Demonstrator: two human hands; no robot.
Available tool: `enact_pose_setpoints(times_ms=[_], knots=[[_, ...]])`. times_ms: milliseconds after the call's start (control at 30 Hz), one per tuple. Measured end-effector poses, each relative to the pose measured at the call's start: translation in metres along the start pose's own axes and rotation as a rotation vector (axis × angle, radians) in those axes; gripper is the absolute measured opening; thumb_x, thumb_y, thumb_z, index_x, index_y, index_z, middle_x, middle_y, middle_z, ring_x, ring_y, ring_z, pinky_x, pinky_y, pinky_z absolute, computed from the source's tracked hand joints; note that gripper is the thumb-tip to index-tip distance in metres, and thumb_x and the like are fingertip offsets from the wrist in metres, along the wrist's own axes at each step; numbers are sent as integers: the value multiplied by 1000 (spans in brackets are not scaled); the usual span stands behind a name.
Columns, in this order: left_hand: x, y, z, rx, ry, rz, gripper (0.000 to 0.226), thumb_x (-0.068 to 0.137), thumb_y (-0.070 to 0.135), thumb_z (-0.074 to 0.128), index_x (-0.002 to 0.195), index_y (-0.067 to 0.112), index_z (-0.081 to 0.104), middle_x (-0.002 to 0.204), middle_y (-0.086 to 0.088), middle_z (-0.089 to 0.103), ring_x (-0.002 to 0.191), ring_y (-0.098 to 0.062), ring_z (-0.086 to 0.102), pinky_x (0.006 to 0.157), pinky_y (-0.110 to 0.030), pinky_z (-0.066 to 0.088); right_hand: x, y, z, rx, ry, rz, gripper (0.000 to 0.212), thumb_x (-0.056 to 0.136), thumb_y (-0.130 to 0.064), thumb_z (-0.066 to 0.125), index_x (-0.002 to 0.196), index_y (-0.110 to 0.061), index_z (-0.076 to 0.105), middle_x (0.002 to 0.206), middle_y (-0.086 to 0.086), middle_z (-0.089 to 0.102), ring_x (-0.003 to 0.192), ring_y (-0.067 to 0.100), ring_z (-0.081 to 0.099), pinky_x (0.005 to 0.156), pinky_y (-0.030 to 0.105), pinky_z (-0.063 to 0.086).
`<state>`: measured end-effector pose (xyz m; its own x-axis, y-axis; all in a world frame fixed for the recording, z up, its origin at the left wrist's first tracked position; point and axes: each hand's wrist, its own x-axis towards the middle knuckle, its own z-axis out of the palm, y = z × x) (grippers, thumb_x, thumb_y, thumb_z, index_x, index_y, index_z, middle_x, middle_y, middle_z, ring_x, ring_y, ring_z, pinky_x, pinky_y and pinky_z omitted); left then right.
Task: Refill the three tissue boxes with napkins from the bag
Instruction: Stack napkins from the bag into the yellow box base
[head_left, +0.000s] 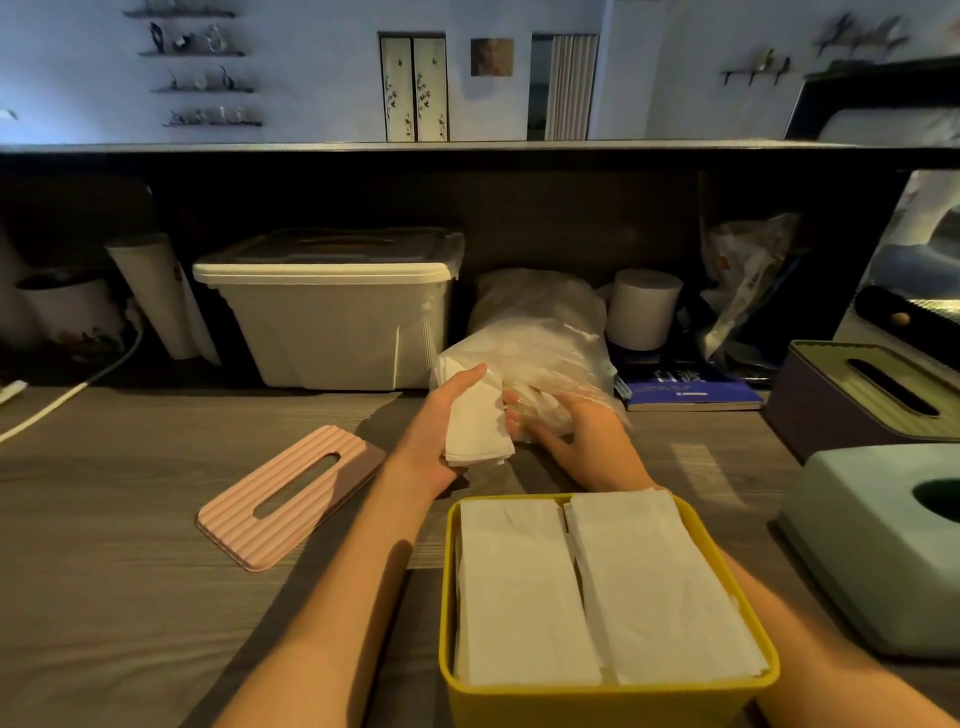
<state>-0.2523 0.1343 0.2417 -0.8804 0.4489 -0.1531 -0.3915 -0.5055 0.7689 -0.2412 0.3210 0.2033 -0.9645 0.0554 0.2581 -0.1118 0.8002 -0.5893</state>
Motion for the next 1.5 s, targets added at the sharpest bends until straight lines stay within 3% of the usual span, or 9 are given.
enact_pose_setpoints(times_ms=[133, 433, 700, 800, 867, 967, 1233, 1367, 1500], knots=[[2, -1, -1, -18, 13, 1, 34, 93, 29, 65, 119, 9, 55, 88, -14, 62, 73, -22, 58, 68, -31, 52, 8, 7, -4, -56, 81, -130, 43, 100, -32, 62, 143, -32, 59, 141, -1, 62, 133, 22, 53, 115, 41, 38], [3, -1, -2, -1, 31, 19, 44, 95, 32, 63, 130, 7, 54, 89, -14, 64, 76, -23, 60, 69, -32, 52, 16, 18, -15, -66, 107, -229, 44, 97, -12, 61, 136, -32, 65, 133, -4, 68, 126, 17, 59, 110, 38, 47], [3, 0, 1, 2, 73, 43, 26, 97, 28, 62, 116, 9, 59, 83, -11, 62, 71, -20, 58, 66, -30, 49, 14, 19, -12, -98, 275, -312, 41, 85, -2, 71, 120, -24, 76, 121, -2, 73, 119, 19, 62, 107, 46, 47], [6, 0, -3, 28, 136, 103, 30, 96, 29, 64, 121, 13, 56, 82, -10, 64, 66, -19, 58, 62, -30, 51, 4, 8, -27, 27, 299, -333, 31, 93, -5, 69, 121, -17, 73, 117, -6, 70, 112, 14, 61, 99, 29, 50], [7, 0, -3, 20, 163, 121, 38, 96, 30, 64, 129, 14, 53, 84, -10, 64, 66, -19, 58, 63, -30, 50, -6, -1, -37, 153, 304, -306, 23, 99, -11, 65, 120, -18, 71, 110, -11, 67, 100, 3, 61, 86, 12, 48], [4, -1, 1, 42, 181, 133, 39, 97, 29, 64, 133, 15, 55, 82, -11, 67, 66, -19, 59, 63, -31, 50, -16, -8, -49, 334, 307, -221, 19, 103, -21, 59, 118, -25, 68, 104, -15, 67, 96, -4, 63, 76, 7, 50], [0, -3, 5, 205, 225, 137, 12, 98, 35, 61, 107, 31, 56, 96, -7, 68, 87, -23, 64, 74, -38, 55, -18, -19, -64, 798, 277, 131, 30, 101, -37, 60, 130, -35, 54, 117, -10, 63, 107, 11, 62, 89, 31, 52], [-7, -4, 11, 224, 181, 46, 35, 96, 40, 62, 126, 23, 56, 96, -9, 73, 83, -22, 68, 72, -38, 55, -14, -19, -69, 907, 176, 290, 33, 96, -44, 64, 125, -30, 57, 115, -3, 66, 103, 18, 65, 75, 28, 54], [-6, -7, 17, 234, 154, -101, 55, 94, 49, 58, 132, 10, 58, 94, -12, 74, 85, -25, 69, 68, -38, 56, -13, -18, -71, 1089, -1, 309, 48, 86, -46, 71, 128, -22, 64, 118, 9, 72, 109, 24, 70, 87, 39, 60]])
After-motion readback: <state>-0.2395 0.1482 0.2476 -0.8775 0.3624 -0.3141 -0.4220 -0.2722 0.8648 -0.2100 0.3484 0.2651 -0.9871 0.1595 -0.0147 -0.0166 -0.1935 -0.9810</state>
